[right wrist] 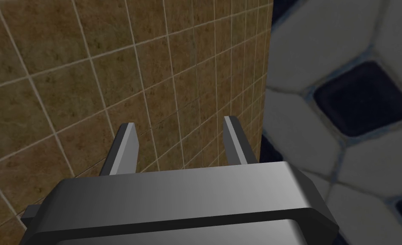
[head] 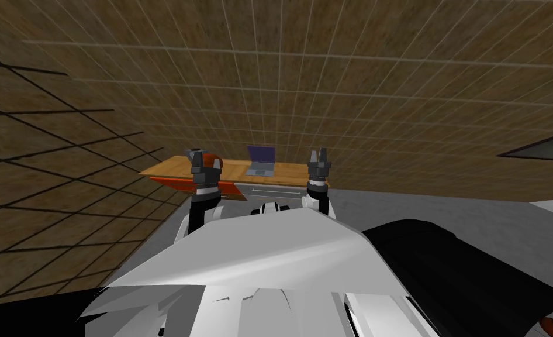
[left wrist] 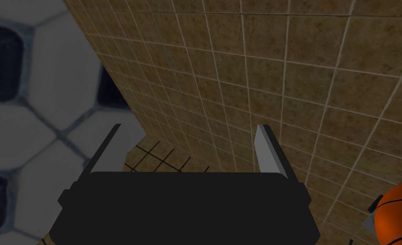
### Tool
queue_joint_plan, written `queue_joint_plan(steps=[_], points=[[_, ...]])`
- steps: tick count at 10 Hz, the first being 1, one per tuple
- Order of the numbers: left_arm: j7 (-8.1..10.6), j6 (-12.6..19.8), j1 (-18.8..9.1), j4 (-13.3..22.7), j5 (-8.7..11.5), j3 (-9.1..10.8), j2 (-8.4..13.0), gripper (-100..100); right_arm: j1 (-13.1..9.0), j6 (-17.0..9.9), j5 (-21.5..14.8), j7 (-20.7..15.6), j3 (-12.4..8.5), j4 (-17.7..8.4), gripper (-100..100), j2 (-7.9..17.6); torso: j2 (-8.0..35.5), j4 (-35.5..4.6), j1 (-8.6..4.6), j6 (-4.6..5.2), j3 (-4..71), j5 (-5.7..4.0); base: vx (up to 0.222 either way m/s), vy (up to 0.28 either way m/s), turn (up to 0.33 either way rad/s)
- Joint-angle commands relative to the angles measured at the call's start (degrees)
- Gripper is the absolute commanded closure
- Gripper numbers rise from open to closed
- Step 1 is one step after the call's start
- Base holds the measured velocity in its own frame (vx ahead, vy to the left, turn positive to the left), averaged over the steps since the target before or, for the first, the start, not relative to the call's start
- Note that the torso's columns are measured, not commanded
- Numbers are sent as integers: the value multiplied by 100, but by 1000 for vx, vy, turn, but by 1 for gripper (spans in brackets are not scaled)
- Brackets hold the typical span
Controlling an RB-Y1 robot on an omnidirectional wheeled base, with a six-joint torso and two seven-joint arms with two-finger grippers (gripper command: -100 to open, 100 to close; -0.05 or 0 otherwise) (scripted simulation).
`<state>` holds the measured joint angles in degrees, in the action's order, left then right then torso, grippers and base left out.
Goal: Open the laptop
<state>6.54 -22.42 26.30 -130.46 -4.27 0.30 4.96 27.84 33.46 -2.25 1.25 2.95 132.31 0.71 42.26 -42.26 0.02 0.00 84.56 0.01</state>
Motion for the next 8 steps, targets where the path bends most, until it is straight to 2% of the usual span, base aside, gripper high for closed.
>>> queue_joint_plan(steps=[1, 3, 4, 6, 7, 8], points=[[11, 52, -217, 439, 3, 82, 288, -100, 0, 0, 0, 0, 0, 0, 0, 0, 0, -1, -1, 0, 1, 0, 4, 19, -183], [29, 91, -394, 764, 12, 164, 501, -100, 0, 0, 0, 0, 0, 0, 0, 0, 3, -2, -2, 0, 0, -1, 1, 22, -191], [29, 91, -394, 829, 12, 164, 501, -100, 0, 0, 0, 0, 0, 0, 0, 0, 3, -3, -2, 0, 0, -1, 0, 15, -58], [49, 135, -593, 1206, 22, 258, 714, -100, 0, 0, 0, 0, 0, 0, 0, 0, 2, -2, -5, 1, 1, -2, 0, 13, -193], [49, 135, -593, 1263, 22, 258, 714, -100, 0, 0, 0, 0, 0, 0, 0, 0, 2, -2, -2, 2, 1, -1, -1, 18, -79], [60, 158, -700, 1469, 27, 308, 823, -100, 1, 0, 0, 0, 0, 0, 0, 0, 3, -2, -1, -4, 0, 0, -1, 14, -114]])
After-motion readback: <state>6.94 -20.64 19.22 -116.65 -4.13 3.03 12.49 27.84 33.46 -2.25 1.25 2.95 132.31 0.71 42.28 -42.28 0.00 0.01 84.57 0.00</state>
